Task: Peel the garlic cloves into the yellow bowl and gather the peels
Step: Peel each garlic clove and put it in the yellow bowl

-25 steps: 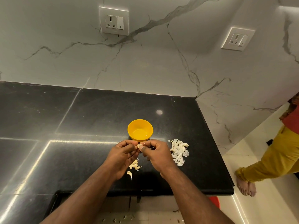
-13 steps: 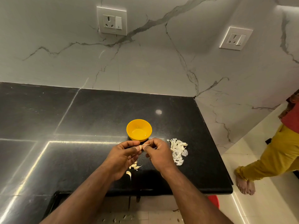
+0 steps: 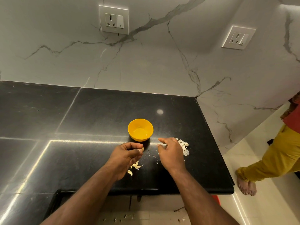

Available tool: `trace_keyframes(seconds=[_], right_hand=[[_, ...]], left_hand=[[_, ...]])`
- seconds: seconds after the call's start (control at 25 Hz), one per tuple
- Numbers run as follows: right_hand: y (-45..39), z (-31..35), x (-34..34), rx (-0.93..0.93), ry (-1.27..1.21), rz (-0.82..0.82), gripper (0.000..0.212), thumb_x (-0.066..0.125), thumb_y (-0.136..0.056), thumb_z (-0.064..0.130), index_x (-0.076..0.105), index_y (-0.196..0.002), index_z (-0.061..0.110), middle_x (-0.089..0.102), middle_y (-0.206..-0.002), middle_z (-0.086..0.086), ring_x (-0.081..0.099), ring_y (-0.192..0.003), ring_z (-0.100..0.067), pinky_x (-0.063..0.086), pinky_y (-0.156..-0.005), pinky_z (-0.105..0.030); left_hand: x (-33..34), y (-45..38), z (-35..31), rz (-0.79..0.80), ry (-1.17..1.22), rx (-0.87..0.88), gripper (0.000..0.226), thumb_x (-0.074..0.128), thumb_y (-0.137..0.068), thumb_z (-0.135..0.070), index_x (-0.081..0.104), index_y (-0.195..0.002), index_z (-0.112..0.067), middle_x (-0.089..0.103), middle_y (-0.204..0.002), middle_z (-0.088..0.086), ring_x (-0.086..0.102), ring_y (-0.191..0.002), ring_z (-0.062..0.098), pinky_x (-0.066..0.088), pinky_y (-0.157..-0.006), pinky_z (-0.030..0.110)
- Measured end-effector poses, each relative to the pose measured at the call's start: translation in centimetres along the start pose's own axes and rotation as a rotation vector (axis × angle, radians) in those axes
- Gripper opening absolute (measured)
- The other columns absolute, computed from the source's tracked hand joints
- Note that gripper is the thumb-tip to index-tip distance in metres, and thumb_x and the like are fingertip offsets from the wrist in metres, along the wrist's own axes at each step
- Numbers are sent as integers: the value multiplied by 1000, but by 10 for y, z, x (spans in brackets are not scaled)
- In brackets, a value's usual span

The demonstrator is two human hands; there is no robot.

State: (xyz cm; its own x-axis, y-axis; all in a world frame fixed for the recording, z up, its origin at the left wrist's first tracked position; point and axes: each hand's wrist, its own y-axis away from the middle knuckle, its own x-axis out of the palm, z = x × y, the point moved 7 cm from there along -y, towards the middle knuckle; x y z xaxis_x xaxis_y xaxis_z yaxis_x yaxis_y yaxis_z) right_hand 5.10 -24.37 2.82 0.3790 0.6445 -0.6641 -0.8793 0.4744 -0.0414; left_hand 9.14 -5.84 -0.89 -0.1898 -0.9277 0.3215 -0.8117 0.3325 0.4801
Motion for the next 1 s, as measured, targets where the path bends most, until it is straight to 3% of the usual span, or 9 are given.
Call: trace_keyframes(seconds=[0.2, 0.36, 0.8, 1.0], right_hand=[[11, 19, 33, 89, -310, 251, 7, 72, -90, 29, 76, -95, 26, 74, -83, 7, 71, -77, -11, 59, -74, -34], [13, 19, 40, 177, -444, 278, 10, 74, -89, 14, 72, -94, 23, 76, -85, -2, 71, -73, -14, 55, -66, -23], [11, 18, 49, 186, -549, 331, 21, 71, -89, 3, 70, -98, 21, 76, -88, -6, 72, -81, -19, 62, -78, -36], [10, 18, 49, 145, -526, 335, 26, 75, -85, 2, 71, -99, 23, 73, -88, -2, 67, -79, -12, 56, -71, -24]], left_hand=[[-2, -2, -3, 14, -57, 42, 21, 68, -85, 10, 69, -105, 3, 75, -97, 17, 73, -94, 25, 58, -82, 32], [-7, -1, -5, -17, -116, 81, 21, 71, -84, 9, 69, -104, 3, 73, -101, 21, 72, -97, 29, 59, -83, 34], [-10, -3, -7, -55, -46, 101, 17, 70, -85, 8, 69, -100, 2, 74, -96, 17, 72, -91, 26, 58, -77, 30], [-9, -4, -5, -37, 39, 66, 19, 66, -87, 10, 68, -103, 0, 74, -100, 19, 72, -93, 26, 57, -78, 31]])
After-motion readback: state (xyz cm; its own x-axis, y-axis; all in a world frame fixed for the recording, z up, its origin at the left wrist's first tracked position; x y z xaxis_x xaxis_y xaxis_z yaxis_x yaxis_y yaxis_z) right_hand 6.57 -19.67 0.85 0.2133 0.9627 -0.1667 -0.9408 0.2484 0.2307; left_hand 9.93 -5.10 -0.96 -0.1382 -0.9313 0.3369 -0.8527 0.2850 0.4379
